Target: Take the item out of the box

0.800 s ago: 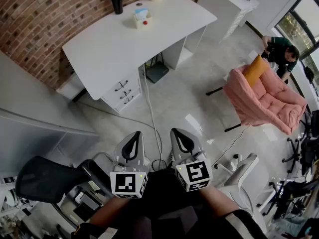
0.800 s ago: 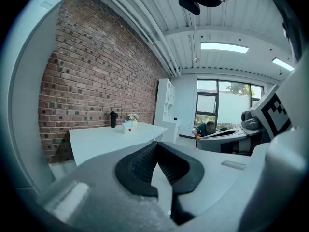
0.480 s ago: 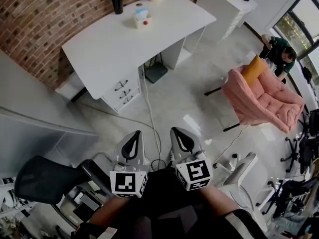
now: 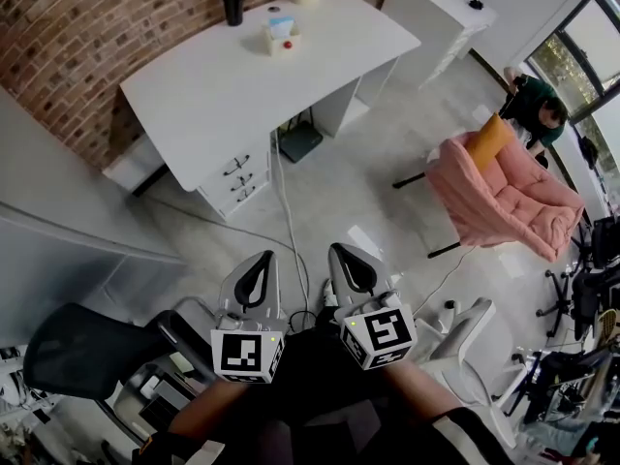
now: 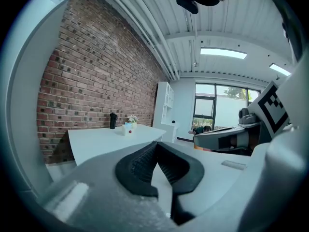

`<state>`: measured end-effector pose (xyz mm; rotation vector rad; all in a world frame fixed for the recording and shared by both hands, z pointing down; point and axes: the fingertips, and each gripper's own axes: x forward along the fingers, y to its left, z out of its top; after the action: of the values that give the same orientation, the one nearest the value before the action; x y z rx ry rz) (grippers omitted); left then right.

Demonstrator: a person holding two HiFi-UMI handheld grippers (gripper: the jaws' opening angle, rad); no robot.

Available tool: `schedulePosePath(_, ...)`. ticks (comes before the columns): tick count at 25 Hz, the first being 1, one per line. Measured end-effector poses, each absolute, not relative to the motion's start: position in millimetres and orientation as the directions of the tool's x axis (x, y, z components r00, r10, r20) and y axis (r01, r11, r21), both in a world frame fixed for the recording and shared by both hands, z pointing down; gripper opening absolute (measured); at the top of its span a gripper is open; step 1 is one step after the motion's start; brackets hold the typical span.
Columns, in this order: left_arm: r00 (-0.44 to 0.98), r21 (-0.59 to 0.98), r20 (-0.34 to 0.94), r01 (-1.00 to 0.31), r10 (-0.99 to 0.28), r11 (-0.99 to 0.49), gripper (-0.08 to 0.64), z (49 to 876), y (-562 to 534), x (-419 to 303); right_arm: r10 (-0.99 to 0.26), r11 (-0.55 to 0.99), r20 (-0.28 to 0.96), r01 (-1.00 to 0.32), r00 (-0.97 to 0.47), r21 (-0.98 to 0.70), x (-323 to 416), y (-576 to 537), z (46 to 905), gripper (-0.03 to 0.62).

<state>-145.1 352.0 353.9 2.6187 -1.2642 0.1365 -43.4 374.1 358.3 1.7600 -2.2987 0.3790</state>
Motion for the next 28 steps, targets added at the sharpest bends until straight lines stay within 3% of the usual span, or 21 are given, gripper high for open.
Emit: schedulePosePath(28, 0.464, 0.122, 0.251, -0.886, -0.85, -0.447, 0.002, 358.8, 168.2, -25.6, -0.824, 0.45, 0.34, -0.888, -0.453, -0.092, 63.6, 164.8, 376.4, 0.002)
